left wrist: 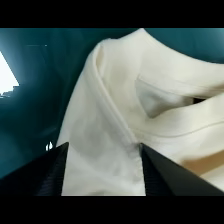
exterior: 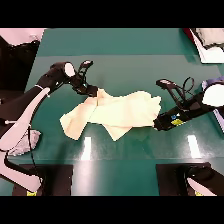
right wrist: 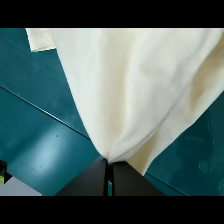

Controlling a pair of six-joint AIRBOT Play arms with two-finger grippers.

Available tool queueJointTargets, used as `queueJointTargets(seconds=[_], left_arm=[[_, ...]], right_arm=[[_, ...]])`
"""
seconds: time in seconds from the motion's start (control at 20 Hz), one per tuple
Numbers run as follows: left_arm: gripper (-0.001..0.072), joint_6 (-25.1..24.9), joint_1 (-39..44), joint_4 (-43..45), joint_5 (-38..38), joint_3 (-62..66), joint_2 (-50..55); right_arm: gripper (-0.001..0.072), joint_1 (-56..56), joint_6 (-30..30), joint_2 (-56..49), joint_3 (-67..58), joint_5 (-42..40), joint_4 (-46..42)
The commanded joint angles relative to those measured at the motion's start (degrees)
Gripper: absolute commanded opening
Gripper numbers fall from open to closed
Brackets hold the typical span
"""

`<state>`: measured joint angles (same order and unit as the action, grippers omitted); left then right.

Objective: Fold the shirts.

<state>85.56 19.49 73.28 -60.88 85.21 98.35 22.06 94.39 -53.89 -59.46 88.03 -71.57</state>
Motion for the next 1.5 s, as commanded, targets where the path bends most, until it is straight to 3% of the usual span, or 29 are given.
queueJointTargets(seconds=[0.0,0.05,0.15,0.2,0.45,0.7,0.8,0.95,1.1,1.2,1.45], left_arm=[[0.0526,2.14,0.11,1.11,0.46,0.22,1.62],[0.0522,2.73,0.11,1.14,0.98,0.22,1.6],[0.0135,2.56,0.11,1.11,1.53,0.26,1.57],[0.0032,2.58,0.11,1.11,1.51,0.26,1.57],[0.0024,2.49,0.0,1.38,-3.43,7.45,1.36],[0.0024,-0.33,-2.89,1.68,-13.64,33.94,1.36],[0.0024,-0.48,-5.4,1.68,-14.01,39.6,-1.57],[0.0024,-0.81,-9.66,1.77,-9.86,32.92,-11.78],[0.0024,-4.35,-11.06,2.34,-15.52,27.5,-19.1],[0.0024,-6.4,-11.06,0.68,-21.14,27.28,-20.81],[0.0024,-6.23,-11.06,-0.46,-21.09,27.28,-21.09]], right_arm=[[0.0013,-0.02,0.57,0.04,0.04,-0.26,0.07],[0.0013,-0.02,0.59,0.04,0.04,-0.52,0.07],[0.0013,-0.02,0.59,0.04,0.04,-0.96,0.04],[0.0013,-0.02,0.59,0.04,0.04,-1.11,0.02],[0.0013,-0.04,0.55,0.04,0.04,-1.55,-0.68],[0.0013,-0.04,0.55,0.07,-0.11,-0.55,-5.18],[0.0013,-0.04,0.55,0.07,-0.13,0.83,-6.86],[0.0013,-0.04,0.55,0.11,-0.13,1.22,-8.04],[0.0013,-0.04,0.55,0.09,-0.13,1.53,-7.87],[0.0013,-0.02,0.55,0.33,-0.13,1.95,-7.54],[0.0013,-0.04,0.52,3.82,-1.46,-5.46,-8.61]])
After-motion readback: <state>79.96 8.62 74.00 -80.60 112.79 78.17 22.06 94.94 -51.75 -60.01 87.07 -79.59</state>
